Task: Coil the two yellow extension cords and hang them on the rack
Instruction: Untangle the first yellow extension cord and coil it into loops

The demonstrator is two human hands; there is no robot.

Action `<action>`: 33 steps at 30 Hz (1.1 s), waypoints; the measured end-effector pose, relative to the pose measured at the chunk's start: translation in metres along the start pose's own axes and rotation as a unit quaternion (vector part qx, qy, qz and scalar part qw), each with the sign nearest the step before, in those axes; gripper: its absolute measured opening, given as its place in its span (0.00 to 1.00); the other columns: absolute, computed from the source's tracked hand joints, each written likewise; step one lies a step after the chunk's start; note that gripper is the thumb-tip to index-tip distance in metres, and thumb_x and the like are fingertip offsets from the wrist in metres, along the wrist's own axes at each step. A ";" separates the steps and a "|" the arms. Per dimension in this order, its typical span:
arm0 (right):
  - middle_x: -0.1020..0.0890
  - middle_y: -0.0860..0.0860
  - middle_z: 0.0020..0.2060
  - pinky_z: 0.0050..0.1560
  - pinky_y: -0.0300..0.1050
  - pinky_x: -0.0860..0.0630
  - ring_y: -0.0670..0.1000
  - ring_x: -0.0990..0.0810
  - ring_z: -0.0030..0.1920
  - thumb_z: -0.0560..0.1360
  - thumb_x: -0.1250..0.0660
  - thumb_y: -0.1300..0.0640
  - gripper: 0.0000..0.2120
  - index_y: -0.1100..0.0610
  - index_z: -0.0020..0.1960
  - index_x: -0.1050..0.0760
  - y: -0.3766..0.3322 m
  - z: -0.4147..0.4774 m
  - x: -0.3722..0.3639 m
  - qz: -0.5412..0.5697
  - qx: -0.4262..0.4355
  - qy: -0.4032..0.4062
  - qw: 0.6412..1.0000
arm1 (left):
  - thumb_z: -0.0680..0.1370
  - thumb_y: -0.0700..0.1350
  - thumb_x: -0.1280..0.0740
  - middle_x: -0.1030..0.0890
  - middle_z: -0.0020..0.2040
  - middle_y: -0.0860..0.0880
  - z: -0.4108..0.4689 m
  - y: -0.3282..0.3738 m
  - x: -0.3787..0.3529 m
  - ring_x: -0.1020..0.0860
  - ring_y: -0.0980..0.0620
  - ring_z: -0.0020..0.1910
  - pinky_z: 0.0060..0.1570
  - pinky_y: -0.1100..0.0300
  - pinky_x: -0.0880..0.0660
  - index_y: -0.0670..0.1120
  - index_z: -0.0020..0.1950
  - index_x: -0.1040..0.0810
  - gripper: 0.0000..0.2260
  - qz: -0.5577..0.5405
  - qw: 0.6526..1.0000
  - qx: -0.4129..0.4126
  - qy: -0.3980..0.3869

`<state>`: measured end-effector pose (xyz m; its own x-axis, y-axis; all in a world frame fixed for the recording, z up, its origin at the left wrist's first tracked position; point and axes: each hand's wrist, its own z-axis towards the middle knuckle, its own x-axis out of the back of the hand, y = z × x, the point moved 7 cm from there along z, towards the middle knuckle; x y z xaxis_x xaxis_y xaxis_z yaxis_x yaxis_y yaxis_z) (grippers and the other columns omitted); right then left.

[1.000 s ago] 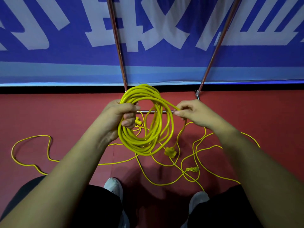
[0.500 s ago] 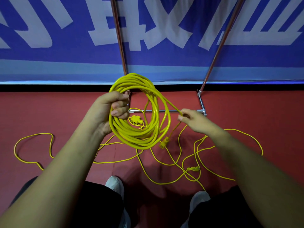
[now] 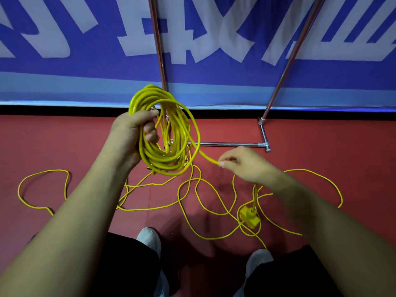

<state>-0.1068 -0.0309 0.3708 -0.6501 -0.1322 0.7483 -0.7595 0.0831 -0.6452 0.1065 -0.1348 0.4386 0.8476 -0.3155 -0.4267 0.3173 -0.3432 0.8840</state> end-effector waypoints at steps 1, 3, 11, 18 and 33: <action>0.18 0.48 0.40 0.44 0.39 0.32 0.45 0.23 0.42 0.78 0.33 0.58 0.07 0.59 0.49 0.17 -0.013 -0.005 -0.002 -0.035 0.014 -0.043 0.998 | 0.77 0.37 0.37 0.36 0.22 0.52 0.000 -0.001 0.000 0.38 0.55 0.19 0.23 0.64 0.37 0.46 0.33 0.28 0.13 0.025 1.000 -0.003 0.006; 0.18 0.47 0.38 0.40 0.37 0.32 0.42 0.25 0.38 0.78 0.33 0.56 0.07 0.57 0.48 0.17 -0.033 -0.015 -0.004 -0.079 0.033 -0.112 0.990 | 0.77 0.36 0.36 0.35 0.23 0.50 -0.003 -0.004 -0.001 0.36 0.54 0.19 0.23 0.64 0.37 0.44 0.35 0.29 0.11 0.074 0.997 -0.007 0.015; 0.19 0.44 0.43 0.42 0.24 0.35 0.40 0.26 0.42 0.78 0.35 0.61 0.09 0.57 0.54 0.18 -0.053 -0.024 0.012 -0.080 0.069 -0.106 0.989 | 0.75 0.35 0.34 0.35 0.26 0.49 -0.003 -0.017 -0.006 0.37 0.53 0.21 0.23 0.65 0.38 0.47 0.29 0.26 0.16 0.112 0.993 0.023 0.004; 0.26 0.53 0.29 0.28 0.44 0.30 0.49 0.30 0.25 0.80 0.39 0.62 0.05 0.58 0.51 0.24 0.032 -0.006 0.031 0.024 -0.074 0.045 0.996 | 0.77 0.35 0.37 0.39 0.24 0.53 0.003 -0.005 0.003 0.40 0.57 0.19 0.23 0.65 0.39 0.49 0.30 0.27 0.17 0.022 0.999 -0.007 0.036; 0.25 0.48 0.31 0.32 0.40 0.33 0.45 0.28 0.30 0.80 0.38 0.61 0.15 0.53 0.36 0.29 0.121 -0.009 -0.065 -0.020 -0.228 -0.131 0.965 | 0.79 0.37 0.42 0.38 0.22 0.55 0.009 -0.013 0.006 0.39 0.60 0.17 0.26 0.65 0.44 0.47 0.35 0.31 0.13 -0.113 0.992 0.042 0.038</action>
<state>-0.1568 -0.0028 0.2451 -0.6372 -0.3840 0.6682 -0.7540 0.4900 -0.4374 0.1036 -0.1402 0.4223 0.7896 -0.1544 -0.5939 0.4693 -0.4718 0.7465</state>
